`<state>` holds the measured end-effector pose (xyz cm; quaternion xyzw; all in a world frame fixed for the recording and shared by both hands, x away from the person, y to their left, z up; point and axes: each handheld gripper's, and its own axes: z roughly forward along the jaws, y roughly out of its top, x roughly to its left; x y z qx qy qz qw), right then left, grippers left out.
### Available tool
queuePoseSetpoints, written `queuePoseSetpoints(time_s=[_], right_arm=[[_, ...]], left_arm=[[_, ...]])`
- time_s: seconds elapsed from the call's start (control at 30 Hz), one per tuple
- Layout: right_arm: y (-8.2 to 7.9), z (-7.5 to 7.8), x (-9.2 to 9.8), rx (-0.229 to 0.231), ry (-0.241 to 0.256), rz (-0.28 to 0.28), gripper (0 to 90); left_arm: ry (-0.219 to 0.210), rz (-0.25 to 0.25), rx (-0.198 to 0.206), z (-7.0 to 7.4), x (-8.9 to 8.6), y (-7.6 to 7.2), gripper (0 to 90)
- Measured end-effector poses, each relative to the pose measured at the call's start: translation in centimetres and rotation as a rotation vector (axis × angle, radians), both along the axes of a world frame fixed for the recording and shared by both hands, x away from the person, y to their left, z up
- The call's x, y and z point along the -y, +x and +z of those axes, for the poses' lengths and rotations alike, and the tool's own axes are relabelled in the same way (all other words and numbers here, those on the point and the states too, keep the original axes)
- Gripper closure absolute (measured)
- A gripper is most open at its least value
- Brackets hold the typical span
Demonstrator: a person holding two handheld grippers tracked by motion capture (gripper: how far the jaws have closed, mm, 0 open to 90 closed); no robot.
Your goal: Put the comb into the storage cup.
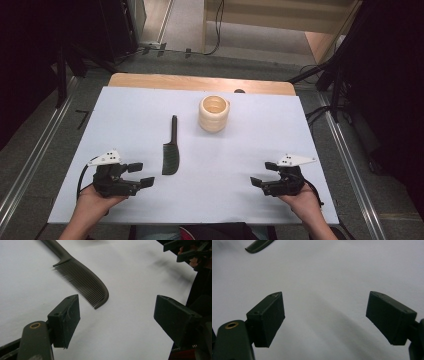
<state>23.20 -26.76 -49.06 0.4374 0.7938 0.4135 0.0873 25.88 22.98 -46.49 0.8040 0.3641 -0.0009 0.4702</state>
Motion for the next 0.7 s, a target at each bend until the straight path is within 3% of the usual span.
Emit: queuePoseSetpoints(time_s=[0.47, 0.7], right_arm=[[-0.29, 0.11, 0.20, 0.006, 0.007, -0.009, 13.7], [-0.21, 0.05, 0.10, -0.003, 0.006, -0.002, 13.7]], left_arm=[[0.015, -0.033, 0.001, 0.32, 0.49, -0.05, 22.4], [0.026, -0.022, -0.008, 0.14, 0.34, 0.11, 22.5]])
